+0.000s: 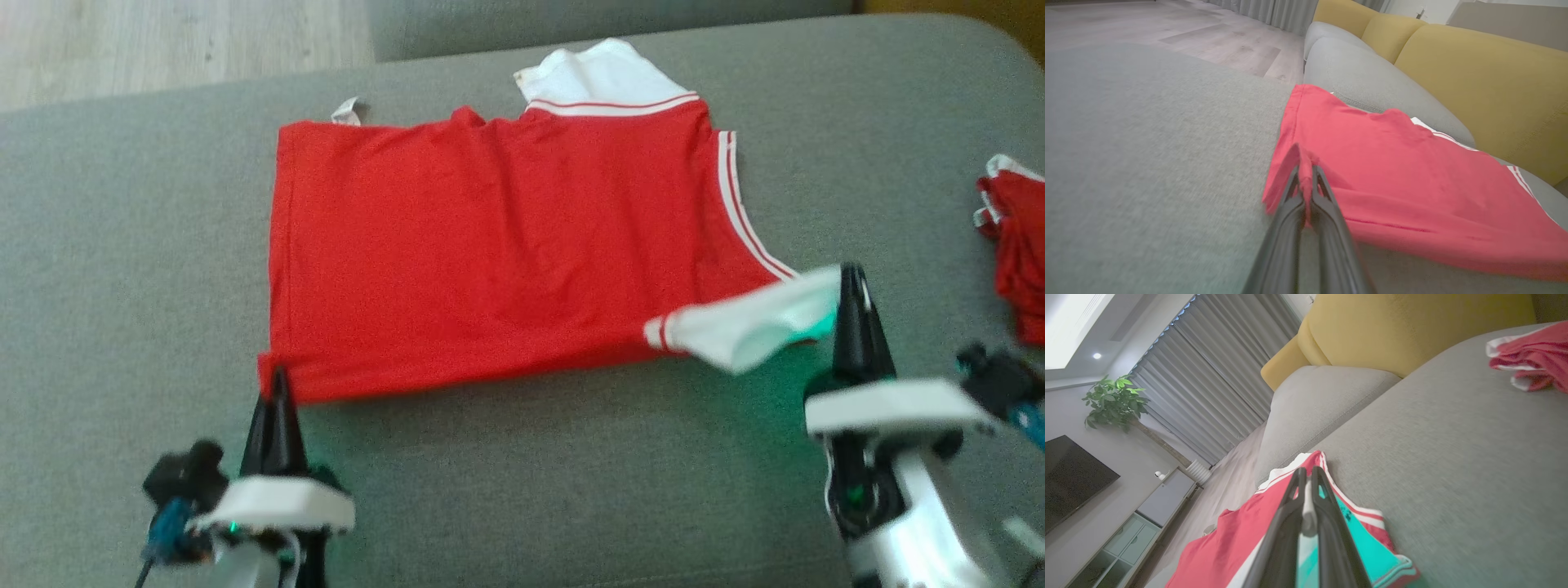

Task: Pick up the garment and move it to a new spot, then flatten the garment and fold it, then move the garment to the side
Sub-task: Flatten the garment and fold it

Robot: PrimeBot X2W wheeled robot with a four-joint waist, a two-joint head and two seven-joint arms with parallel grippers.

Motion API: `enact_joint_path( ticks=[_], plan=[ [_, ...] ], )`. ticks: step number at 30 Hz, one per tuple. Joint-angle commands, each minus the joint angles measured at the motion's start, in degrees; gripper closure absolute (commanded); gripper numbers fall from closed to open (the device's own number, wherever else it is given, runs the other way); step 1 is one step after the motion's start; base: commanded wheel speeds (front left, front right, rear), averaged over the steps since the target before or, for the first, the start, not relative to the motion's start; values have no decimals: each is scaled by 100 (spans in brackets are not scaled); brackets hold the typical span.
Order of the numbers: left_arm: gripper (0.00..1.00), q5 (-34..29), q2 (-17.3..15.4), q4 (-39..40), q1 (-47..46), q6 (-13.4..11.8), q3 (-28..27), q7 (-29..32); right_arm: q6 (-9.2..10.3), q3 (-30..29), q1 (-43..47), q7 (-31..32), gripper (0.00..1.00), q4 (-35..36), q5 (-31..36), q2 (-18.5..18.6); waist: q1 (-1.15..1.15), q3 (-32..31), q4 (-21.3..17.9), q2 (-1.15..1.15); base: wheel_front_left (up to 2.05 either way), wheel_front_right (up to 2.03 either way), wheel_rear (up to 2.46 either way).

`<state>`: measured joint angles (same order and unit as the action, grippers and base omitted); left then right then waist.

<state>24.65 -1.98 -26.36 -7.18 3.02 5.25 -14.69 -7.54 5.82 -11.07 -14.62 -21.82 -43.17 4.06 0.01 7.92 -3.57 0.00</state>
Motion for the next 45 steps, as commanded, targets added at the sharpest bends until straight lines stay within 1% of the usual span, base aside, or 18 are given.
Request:
enact_joint_path(
  ticks=[1,8,10,13,14,20,24,27,28,29,30,31,34,36,39,42,45],
  plan=[
    [100,-28,-90,37,-340,-24,-95,-30,5,164,-347,-6,100,12,50,-7,-1,140,59,0,0,0,0],
    [100,-80,-90,-455,-1120,-142,79,-30,5,140,-1363,30,100,-871,217,-1,-1,528,191,0,0,0,0],
    [100,-223,-90,-571,-1324,-156,181,-30,5,122,-1614,19,100,-1089,260,0,-1,622,222,0,0,0,0],
    [100,-187,-90,-723,-1591,-212,190,-30,5,73,-1933,-3,100,-1374,342,-2,-1,736,254,0,0,0,0],
    [100,-187,-90,-723,-1591,-212,190,-30,5,73,-1933,-3,100,-1374,342,-2,-1,736,254,0,0,0,0],
    [100,-212,-90,-975,-1971,-417,320,-30,5,-12,-2441,-31,100,-1951,718,33,-1,828,295,0,0,0,0],
    [100,-195,-90,-1132,-2104,-603,270,-30,5,-204,-2634,-36,100,-2088,981,38,-1,843,309,0,0,0,0],
    [100,-195,-90,-1196,-2123,-641,236,-30,5,-380,-2682,-36,100,-2097,1213,19,-1,833,318,0,0,0,0],
    [97,-200,-90,-1196,-2129,-635,231,-30,5,-373,-2689,-37,100,-2088,1312,12,-1,835,323,0,0,0,0],
    [68,-219,-90,-1184,-2133,-650,212,-30,5,-398,-2692,-37,66,-2075,1429,10,-1,838,328,0,0,0,0],
    [20,-224,-90,-1153,-2131,-680,175,-30,5,-461,-2691,-37,4,-2056,1541,7,-1,841,332,0,0,0,0],
    [0,-247,-90,-1107,-2124,-719,139,-30,5,-540,-2686,-37,0,-2047,1648,2,-1,843,337,0,0,0,0],
    [0,-486,-90,-848,-2073,-854,54,-30,5,-615,-2646,-37,0,-1823,2349,72,-1,852,350,0,0,0,0],
    [0,-794,-90,-610,-1977,-965,-29,-30,5,-662,-2547,-37,0,-1509,2934,106,-1,837,356,0,0,0,0],
    [0,-1374,-105,-386,-1717,-1061,0,-30,5,-727,-2253,-37,0,-961,3698,62,-1,758,349,0,0,0,0],
    [0,-1752,-109,-290,-1406,-1095,67,-30,5,-710,-1854,-38,0,-556,4174,-10,-1,620,346,0,0,0,0],
    [0,-1952,-120,-203,-1107,-1108,75,-30,5,-676,-1423,-38,0,-437,4341,-66,-1,449,349,0,0,0,0]
  ],
)
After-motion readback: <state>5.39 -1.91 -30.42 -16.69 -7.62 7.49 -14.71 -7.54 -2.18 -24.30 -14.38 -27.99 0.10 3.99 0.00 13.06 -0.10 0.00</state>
